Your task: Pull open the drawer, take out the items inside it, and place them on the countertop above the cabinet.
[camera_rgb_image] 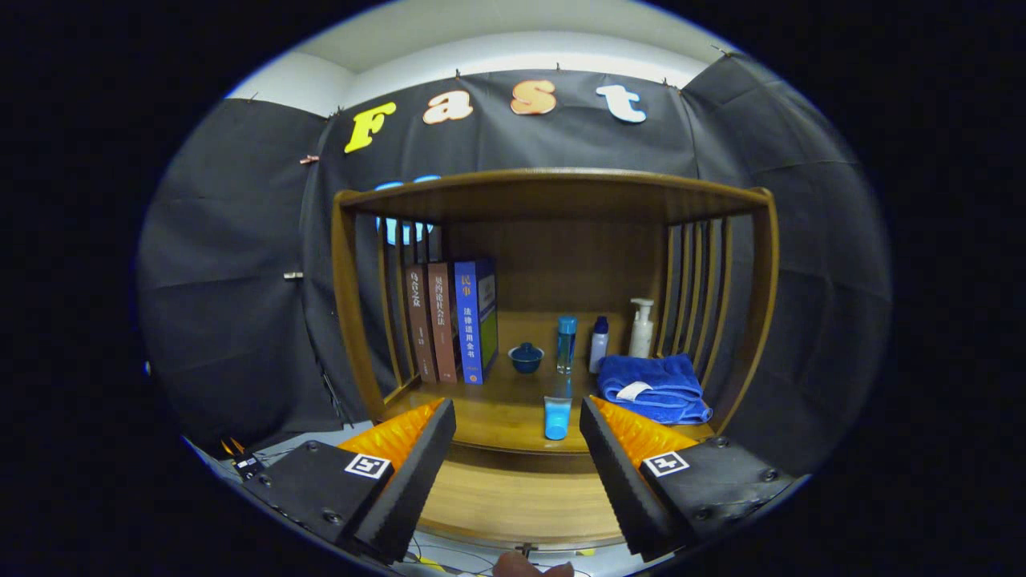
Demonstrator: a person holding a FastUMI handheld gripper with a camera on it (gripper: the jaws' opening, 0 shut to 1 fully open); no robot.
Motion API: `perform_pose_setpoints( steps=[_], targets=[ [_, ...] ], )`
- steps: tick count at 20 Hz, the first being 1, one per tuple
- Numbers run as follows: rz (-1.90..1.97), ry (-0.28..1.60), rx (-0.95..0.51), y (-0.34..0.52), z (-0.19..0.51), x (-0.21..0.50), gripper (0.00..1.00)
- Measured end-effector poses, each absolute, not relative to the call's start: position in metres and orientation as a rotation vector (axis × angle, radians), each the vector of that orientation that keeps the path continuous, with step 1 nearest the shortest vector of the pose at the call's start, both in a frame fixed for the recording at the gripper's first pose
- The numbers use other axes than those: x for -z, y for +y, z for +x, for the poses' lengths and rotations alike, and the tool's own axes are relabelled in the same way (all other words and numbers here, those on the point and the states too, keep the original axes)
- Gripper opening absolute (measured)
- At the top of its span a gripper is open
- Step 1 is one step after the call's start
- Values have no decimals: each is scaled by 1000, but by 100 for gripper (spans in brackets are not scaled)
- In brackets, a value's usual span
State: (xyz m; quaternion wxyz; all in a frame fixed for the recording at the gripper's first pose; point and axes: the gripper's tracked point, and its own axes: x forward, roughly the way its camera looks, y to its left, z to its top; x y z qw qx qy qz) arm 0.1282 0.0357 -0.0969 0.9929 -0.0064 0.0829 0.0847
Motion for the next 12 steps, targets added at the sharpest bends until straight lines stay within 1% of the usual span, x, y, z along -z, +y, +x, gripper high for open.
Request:
perform_pose_setpoints(
  steps=[2, 8, 12],
  targets=[
    [-7, 109, -159, 34, 109, 100, 98],
    [-7, 65, -129, 27, 68, 163, 98],
    [8, 119, -128, 30, 52, 227, 99]
  ],
)
